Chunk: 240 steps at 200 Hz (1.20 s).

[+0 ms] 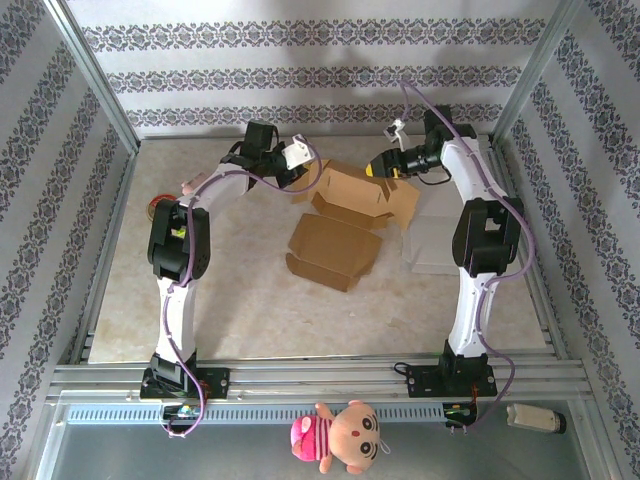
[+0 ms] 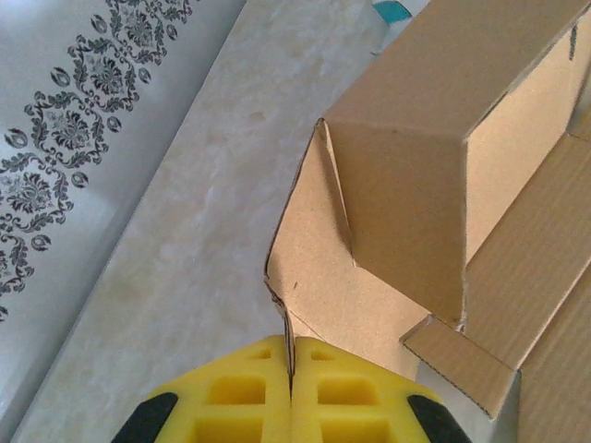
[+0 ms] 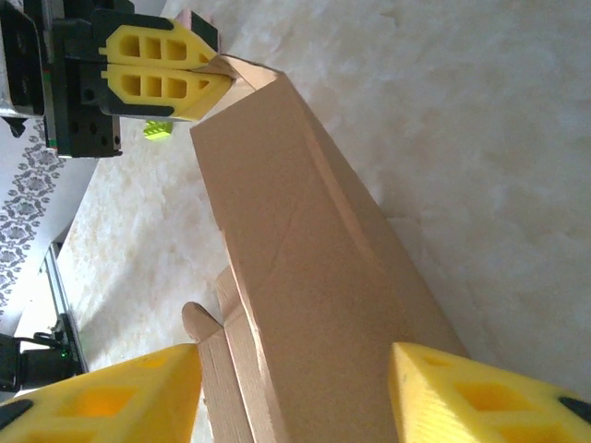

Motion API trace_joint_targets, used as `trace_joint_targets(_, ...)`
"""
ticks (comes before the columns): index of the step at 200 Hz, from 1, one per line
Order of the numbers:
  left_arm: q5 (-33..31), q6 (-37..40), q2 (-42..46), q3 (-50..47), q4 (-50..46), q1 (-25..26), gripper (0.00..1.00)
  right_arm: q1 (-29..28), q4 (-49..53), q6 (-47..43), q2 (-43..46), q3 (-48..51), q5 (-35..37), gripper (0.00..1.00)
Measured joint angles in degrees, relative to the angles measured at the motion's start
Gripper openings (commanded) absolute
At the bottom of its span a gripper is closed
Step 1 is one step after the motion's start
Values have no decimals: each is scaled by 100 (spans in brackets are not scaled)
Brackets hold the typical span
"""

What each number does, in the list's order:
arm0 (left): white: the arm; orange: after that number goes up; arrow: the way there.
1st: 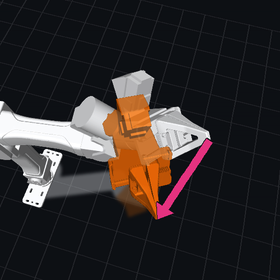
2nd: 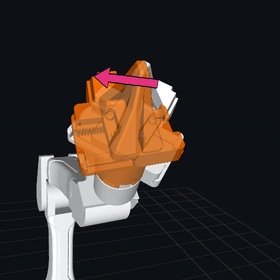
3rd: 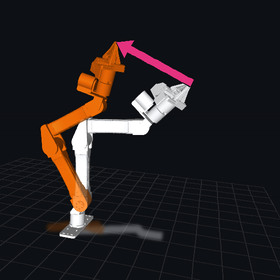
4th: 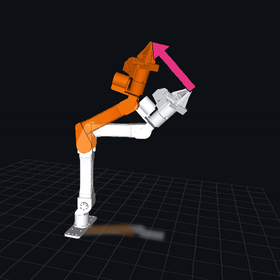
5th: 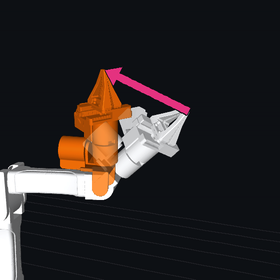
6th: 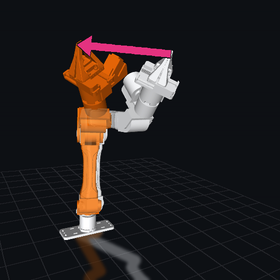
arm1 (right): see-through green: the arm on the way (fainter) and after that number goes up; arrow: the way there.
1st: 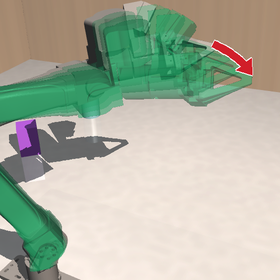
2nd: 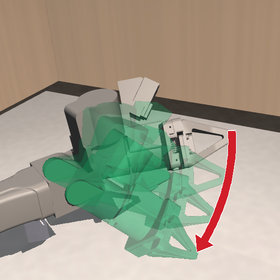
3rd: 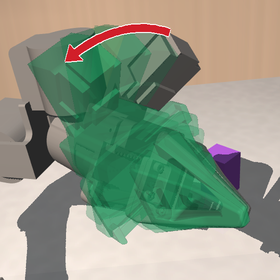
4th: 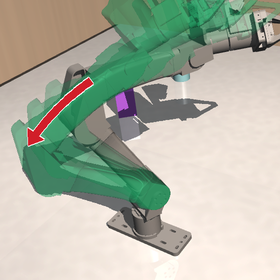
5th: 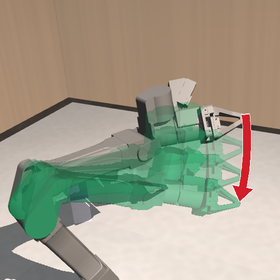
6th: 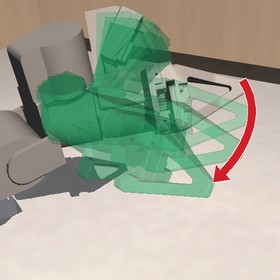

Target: Fold the paper box

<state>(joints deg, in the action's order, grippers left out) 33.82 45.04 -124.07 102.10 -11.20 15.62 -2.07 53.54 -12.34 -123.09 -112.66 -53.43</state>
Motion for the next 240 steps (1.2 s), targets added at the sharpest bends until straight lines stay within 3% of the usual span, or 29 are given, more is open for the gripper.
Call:
trace_joint_targets(48,-199,-179,2,-210,444,-50,0,-221,-282,413,284,367,133,55)
trace_joint_targets(82,-238,-149,9,-409,820,-50,0,-280,-446,730,431,365,660,75)
trace_joint_targets(125,-140,-173,72,-614,1102,-105,0,-98,-621,1019,365,-304,1106,75)
trace_joint_targets(163,101,-175,214,-710,1108,-354,0,-208,-409,988,-109,-1145,807,74)
trace_joint_targets(240,269,-223,643,-1222,1143,-588,0,-758,116,981,-1147,-1801,400,72)
